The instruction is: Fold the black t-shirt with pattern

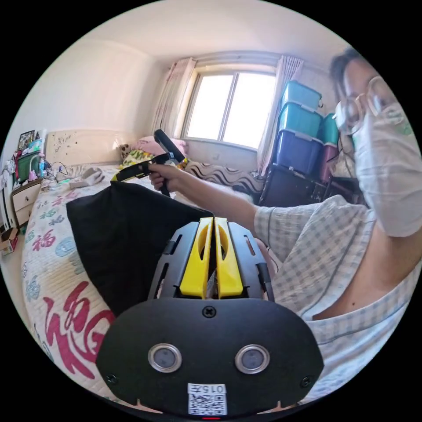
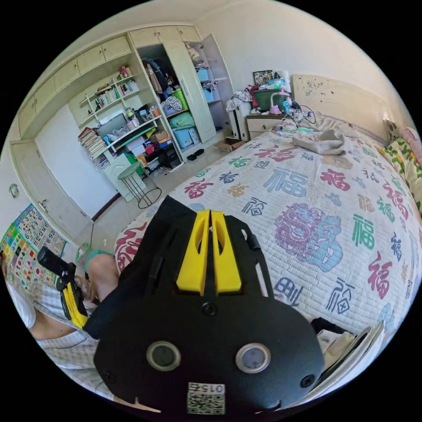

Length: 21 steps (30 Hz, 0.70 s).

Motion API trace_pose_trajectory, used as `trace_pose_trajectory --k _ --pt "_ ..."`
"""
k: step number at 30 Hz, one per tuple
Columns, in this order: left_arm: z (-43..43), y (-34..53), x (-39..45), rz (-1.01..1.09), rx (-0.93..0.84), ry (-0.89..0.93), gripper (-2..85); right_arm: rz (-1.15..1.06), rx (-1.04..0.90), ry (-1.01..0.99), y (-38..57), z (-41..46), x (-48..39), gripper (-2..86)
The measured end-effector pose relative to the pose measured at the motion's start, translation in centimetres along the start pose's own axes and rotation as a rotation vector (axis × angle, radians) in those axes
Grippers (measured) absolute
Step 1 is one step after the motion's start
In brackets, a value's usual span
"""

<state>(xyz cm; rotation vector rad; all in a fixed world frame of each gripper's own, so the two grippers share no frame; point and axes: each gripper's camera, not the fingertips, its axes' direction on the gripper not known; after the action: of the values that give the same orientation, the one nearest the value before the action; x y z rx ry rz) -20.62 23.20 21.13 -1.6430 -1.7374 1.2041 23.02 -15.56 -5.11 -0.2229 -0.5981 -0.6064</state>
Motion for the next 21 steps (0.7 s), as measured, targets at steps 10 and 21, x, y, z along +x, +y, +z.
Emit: trace_pose_trajectory --k 10,21 --pt "15.2 -0.9 -0.8 -0.072 -0.296 -0.08 0.3 0.04 -0.17 0.062 0.6 -1.2 7.5 -1.0" --pt "6.0 -10.6 -4.2 0.092 -0.268 0.082 5.3 0.049 -0.076 0.006 -1.3 -9.2 10.7 0.1"
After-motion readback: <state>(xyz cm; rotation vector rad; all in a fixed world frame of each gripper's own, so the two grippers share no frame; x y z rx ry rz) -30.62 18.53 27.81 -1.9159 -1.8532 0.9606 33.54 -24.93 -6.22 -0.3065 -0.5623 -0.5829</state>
